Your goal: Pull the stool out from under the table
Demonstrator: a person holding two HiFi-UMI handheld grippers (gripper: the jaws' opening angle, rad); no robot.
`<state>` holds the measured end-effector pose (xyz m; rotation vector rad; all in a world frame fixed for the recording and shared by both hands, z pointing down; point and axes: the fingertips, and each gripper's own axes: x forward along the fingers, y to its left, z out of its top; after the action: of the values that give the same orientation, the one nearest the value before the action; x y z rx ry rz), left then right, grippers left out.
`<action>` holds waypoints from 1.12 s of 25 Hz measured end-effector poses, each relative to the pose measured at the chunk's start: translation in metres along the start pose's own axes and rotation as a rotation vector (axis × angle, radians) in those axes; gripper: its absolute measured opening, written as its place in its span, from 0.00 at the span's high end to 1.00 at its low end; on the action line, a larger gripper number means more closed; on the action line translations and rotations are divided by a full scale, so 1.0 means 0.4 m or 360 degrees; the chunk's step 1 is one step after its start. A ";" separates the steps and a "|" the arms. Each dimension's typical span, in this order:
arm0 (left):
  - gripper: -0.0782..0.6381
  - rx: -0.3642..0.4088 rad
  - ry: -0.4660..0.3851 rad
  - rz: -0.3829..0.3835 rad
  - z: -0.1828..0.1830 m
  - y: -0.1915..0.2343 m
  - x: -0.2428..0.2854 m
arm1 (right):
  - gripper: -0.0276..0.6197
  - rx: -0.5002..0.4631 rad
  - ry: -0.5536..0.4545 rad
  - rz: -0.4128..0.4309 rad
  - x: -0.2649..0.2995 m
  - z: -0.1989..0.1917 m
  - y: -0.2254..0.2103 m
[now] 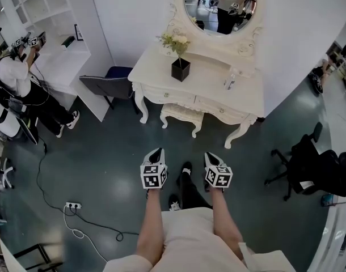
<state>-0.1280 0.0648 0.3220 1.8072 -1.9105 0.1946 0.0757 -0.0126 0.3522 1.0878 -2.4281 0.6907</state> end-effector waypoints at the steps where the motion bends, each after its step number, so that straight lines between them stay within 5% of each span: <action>1: 0.87 -0.0005 0.0002 0.0005 0.003 0.007 0.010 | 0.89 0.0003 0.0006 0.0006 0.010 0.005 -0.002; 13: 0.87 0.0009 0.0069 -0.0080 0.040 -0.007 0.213 | 0.89 0.0029 -0.0144 -0.0082 0.117 0.145 -0.116; 21: 0.87 0.0050 0.0158 -0.0111 0.074 0.034 0.391 | 0.89 0.0110 -0.0103 -0.0016 0.279 0.204 -0.166; 28: 0.87 0.0123 0.0242 -0.0151 0.138 0.066 0.563 | 0.89 0.0126 -0.0043 -0.0086 0.422 0.269 -0.236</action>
<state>-0.1664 -0.1578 0.3806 1.8718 -1.7299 0.3667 0.0273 -0.2267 0.3813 1.1966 -2.4025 0.7647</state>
